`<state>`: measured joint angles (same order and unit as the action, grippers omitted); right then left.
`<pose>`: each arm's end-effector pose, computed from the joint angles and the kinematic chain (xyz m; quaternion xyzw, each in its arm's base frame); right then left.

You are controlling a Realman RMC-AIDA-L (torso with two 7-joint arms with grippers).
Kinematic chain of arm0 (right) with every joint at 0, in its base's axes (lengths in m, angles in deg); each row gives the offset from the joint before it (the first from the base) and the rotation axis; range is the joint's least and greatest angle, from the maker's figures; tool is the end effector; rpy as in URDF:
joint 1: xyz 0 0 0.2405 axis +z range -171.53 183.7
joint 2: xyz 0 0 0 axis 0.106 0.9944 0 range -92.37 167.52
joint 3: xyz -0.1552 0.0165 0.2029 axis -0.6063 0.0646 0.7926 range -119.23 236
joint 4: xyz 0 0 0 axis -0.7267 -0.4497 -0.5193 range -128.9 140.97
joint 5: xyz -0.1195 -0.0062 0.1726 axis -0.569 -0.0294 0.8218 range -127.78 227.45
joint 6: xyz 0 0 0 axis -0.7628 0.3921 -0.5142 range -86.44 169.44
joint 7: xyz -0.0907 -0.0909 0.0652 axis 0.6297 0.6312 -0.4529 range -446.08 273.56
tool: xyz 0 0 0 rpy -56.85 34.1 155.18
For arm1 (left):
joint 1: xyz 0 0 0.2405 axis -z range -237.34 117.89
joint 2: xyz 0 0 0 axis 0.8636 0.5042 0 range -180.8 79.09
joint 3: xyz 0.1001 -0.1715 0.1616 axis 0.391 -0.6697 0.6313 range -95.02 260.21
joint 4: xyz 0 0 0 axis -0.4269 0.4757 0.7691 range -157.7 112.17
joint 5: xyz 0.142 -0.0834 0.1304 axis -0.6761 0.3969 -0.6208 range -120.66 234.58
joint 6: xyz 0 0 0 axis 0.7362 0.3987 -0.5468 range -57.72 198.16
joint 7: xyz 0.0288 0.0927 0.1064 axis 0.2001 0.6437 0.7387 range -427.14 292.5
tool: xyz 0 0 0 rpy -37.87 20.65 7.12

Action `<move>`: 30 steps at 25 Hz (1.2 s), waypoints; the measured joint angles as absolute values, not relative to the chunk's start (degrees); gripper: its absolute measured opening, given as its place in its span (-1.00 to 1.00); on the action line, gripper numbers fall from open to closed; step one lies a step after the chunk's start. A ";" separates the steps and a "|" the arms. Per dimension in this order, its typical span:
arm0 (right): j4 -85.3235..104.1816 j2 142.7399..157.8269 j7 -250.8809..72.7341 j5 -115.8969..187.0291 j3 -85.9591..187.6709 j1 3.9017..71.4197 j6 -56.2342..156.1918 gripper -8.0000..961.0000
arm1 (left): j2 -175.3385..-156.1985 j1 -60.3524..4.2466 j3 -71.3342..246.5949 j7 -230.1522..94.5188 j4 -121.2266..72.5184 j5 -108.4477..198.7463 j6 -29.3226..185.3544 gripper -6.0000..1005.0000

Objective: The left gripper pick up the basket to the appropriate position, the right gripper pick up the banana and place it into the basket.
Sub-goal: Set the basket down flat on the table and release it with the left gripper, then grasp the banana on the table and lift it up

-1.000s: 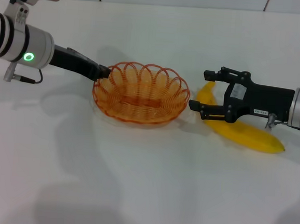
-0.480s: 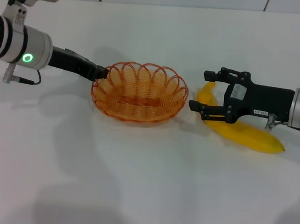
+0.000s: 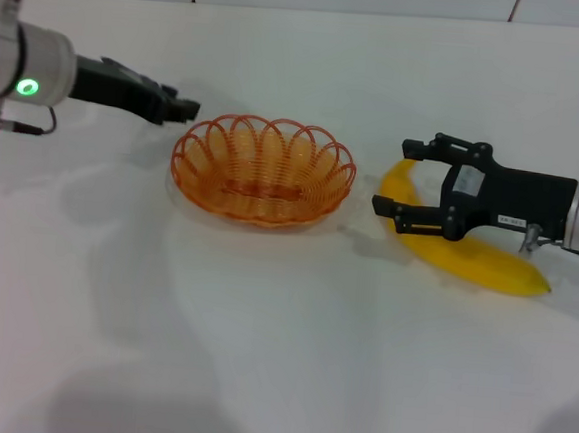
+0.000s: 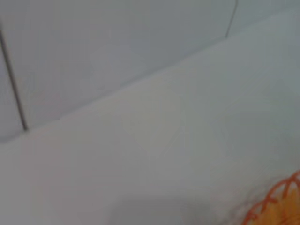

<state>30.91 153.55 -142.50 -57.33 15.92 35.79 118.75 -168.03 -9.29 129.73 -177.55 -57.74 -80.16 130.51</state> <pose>0.2978 0.3337 -0.0143 -0.9440 0.1333 0.2013 0.2247 -0.2111 0.4456 -0.0090 -0.9235 -0.2960 -0.0299 0.2420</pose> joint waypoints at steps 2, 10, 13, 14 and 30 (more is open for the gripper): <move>31.08 153.34 -142.51 -56.26 15.94 34.85 118.75 0.85 | -168.07 -11.53 129.78 -175.68 -60.56 -77.06 132.34 -0.39; 31.45 152.82 -142.46 -53.61 15.93 32.96 119.17 0.86 | -167.83 -32.07 130.23 -156.05 -73.41 -48.56 149.64 -0.05; 31.45 152.57 -142.56 -53.50 15.93 32.30 119.15 0.86 | -167.96 -38.32 129.91 -147.42 -71.83 -44.16 151.13 0.23; 31.45 152.49 -142.61 -53.49 15.93 32.08 119.13 0.85 | -167.97 -40.31 129.91 -143.10 -70.28 -42.18 151.20 0.33; 31.53 151.21 -146.76 -58.49 15.24 30.95 118.35 0.84 | -167.84 -44.75 129.85 -120.83 -57.17 -40.73 153.07 0.78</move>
